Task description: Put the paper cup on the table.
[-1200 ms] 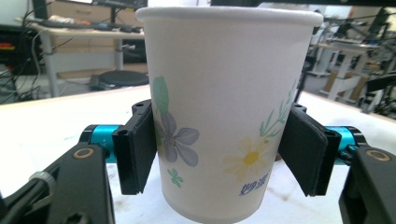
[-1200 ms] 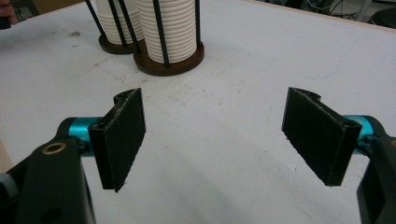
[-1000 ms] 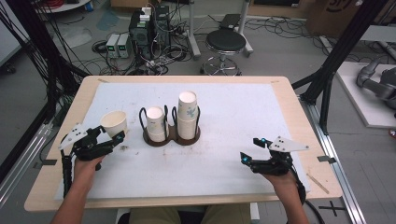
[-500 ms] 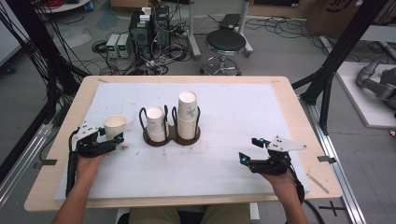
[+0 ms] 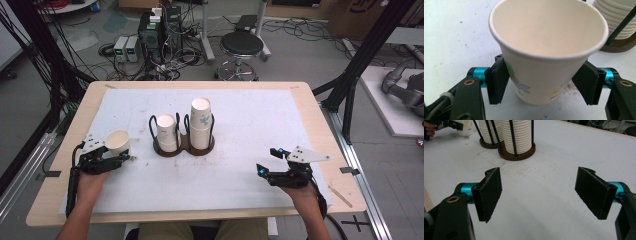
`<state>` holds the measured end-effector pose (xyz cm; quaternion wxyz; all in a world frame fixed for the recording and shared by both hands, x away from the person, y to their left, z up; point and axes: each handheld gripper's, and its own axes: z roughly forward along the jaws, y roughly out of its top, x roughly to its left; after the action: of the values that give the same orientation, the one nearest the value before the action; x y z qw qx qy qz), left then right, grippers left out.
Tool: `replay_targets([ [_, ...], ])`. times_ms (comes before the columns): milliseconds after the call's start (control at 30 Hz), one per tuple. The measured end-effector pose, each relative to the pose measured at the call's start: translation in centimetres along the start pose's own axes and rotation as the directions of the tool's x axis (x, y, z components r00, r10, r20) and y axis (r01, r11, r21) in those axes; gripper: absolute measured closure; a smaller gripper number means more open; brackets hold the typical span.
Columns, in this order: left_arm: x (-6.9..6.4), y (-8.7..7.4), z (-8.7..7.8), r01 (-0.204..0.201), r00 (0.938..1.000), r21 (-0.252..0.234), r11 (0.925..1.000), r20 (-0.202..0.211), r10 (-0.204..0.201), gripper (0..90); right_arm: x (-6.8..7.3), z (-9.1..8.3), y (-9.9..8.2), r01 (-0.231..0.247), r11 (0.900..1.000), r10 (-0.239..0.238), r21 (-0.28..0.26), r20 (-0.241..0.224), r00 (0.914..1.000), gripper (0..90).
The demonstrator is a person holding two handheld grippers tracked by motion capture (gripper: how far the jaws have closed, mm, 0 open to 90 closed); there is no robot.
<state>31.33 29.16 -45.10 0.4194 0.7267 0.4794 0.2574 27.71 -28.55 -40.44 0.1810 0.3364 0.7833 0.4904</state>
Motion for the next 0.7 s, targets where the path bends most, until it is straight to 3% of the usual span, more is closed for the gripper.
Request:
replay_targets([
  [233,0.0,-0.1,-0.2,0.038,0.9993,0.035,0.9987,0.003,-0.038,27.3,0.0,0.0,0.0,-0.004,1.0,0.004,-0.001,-0.004,1.0,22.4],
  [433,-0.4,-0.1,-1.1,0.069,0.9961,0.018,0.9975,0.054,-0.07,18.5,-0.1,-0.1,-0.1,-0.008,1.0,0.008,-0.001,0.0,1.0,22.4],
  [533,-0.5,-0.2,-2.3,0.084,0.9947,-0.02,0.9963,0.062,-0.083,18.5,-0.1,-0.1,-0.1,-0.01,0.9999,0.01,-0.001,-0.001,0.9999,22.4],
  [633,-0.4,-0.2,-3.7,0.101,0.9943,-0.08,0.9916,0.042,-0.098,17.8,-0.1,-0.2,-0.1,-0.012,0.9999,0.012,-0.001,0.0,0.9999,22.4],
  [700,-0.3,-0.1,-4.6,0.119,0.9928,-0.136,0.9835,0.026,-0.117,17.7,-0.1,-0.2,-0.1,-0.017,0.9999,0.017,0.0,0.001,0.9999,22.4],
])
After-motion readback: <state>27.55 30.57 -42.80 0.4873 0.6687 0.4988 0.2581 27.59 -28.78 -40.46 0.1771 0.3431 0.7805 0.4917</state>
